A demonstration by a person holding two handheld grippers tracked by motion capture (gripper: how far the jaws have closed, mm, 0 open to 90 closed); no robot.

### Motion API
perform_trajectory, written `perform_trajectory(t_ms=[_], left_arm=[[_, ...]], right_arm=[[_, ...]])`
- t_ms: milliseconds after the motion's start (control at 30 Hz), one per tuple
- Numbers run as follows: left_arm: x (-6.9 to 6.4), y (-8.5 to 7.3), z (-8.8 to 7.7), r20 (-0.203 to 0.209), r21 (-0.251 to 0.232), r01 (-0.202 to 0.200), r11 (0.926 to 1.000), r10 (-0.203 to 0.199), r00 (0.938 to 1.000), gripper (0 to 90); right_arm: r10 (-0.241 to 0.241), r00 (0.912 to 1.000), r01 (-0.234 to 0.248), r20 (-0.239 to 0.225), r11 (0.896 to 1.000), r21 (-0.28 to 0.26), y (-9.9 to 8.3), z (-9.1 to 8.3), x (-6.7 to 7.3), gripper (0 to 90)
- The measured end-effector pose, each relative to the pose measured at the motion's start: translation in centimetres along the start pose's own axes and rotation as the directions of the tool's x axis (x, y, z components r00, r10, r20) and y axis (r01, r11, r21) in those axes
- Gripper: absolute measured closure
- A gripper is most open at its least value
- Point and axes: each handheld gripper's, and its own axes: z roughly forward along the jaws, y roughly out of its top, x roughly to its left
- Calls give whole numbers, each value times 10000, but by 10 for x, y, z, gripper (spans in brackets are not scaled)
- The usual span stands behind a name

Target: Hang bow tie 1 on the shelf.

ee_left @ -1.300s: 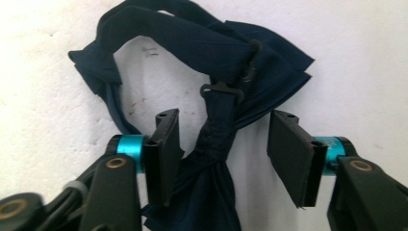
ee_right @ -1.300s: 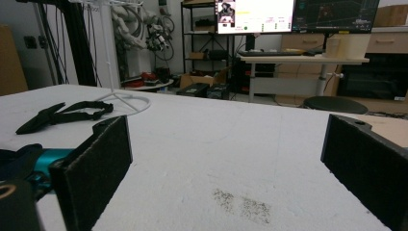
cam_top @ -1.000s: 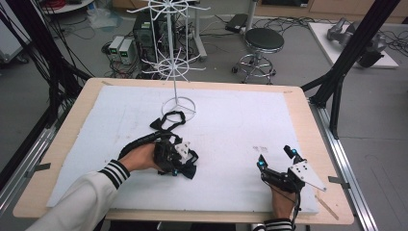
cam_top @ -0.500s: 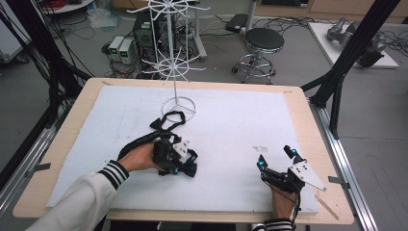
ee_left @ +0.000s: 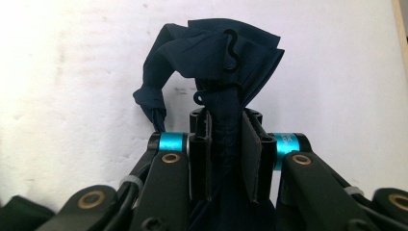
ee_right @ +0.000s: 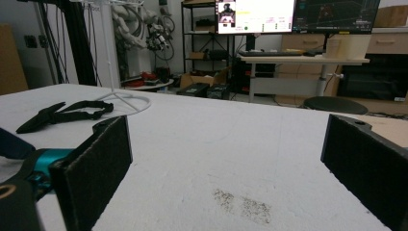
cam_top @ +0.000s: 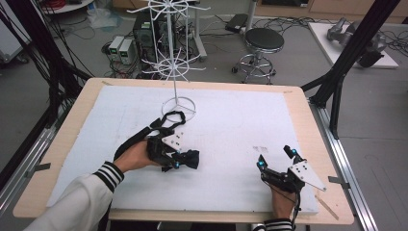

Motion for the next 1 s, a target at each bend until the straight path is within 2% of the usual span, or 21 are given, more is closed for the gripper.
perform_trajectory(t_ms=[167,300,467,633,733,800,833,1000], left_arm=[[3,0,-9,-369,-512,164,9986,-183,9992,751],[5,-2,-16,-706,-1024,261,9944,-335,9969,751],[5,-2,-25,-922,-1768,384,9835,-554,9942,750],[4,-3,-33,-1318,-2254,404,9734,-715,9887,751],[5,-4,-37,-1602,-2401,346,9701,-748,9842,751],[5,-6,-40,-1795,-2710,413,9617,-926,9794,751],[5,-6,-42,-1857,-2771,421,9599,-965,9779,751],[7,-9,-50,-1975,-3481,597,9356,-1354,9709,751]], right_arm=[[10,10000,-10,-1,10000,0,0,0,0,30],[-9,10000,9,2,10000,-4,0,0,0,30],[-10,10000,10,-1,10000,1,0,0,0,30],[-32,10000,32,-1,10000,-10,0,0,0,30],[-39,10000,39,-4,10000,-3,0,0,0,30],[-23,10000,23,2,10000,-5,0,0,0,30],[-31,10000,31,-4,10000,-1,0,0,0,30],[-54,10000,54,-4,10000,-21,0,0,0,30]])
